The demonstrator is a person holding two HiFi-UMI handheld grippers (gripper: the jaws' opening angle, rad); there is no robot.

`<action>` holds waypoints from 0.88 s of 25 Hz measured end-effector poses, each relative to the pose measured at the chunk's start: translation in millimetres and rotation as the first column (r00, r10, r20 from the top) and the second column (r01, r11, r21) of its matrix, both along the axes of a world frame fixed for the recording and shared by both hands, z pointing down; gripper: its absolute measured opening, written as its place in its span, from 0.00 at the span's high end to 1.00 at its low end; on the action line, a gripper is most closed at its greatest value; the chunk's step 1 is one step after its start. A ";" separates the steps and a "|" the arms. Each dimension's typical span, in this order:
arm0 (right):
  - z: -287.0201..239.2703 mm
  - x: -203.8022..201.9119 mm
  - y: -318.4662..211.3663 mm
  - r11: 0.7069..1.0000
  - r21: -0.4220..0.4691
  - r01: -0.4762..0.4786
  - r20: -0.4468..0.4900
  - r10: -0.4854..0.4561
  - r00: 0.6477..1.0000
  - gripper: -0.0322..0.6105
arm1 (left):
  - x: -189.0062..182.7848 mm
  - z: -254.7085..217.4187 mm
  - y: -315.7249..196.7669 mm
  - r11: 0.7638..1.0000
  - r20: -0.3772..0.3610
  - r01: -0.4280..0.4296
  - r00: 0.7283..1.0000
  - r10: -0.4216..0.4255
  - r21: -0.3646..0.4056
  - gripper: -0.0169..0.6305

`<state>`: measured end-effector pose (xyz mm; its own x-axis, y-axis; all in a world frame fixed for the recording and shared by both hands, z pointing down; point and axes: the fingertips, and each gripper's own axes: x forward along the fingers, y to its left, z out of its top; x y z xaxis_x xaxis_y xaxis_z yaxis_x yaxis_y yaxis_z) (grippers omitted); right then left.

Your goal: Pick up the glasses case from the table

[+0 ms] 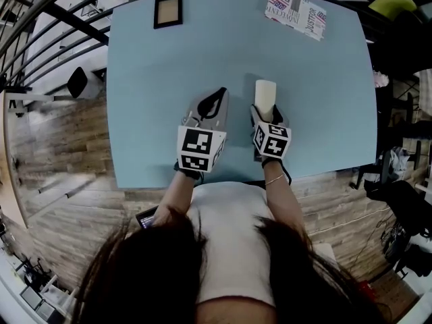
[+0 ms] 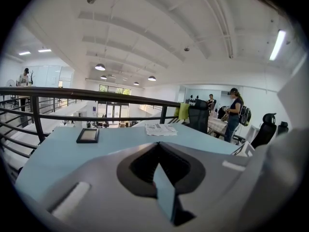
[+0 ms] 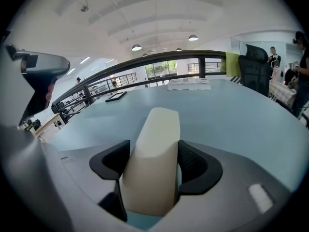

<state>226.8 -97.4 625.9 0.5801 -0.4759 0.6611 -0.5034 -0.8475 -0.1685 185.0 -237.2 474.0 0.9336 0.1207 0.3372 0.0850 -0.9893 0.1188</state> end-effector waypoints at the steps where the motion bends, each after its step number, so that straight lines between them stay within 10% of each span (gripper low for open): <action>1: -2.4 1.4 -0.3 1.000 0.004 0.000 -0.006 0.000 1.000 0.46 | -0.3 -0.4 -0.2 1.000 -0.001 0.002 1.000 -0.002 0.002 0.89; 22: -75.8 23.0 -21.5 0.989 0.127 0.072 -0.161 -0.051 0.986 0.46 | -13.3 -26.1 -9.3 0.996 -0.043 0.079 0.996 -0.078 0.030 0.89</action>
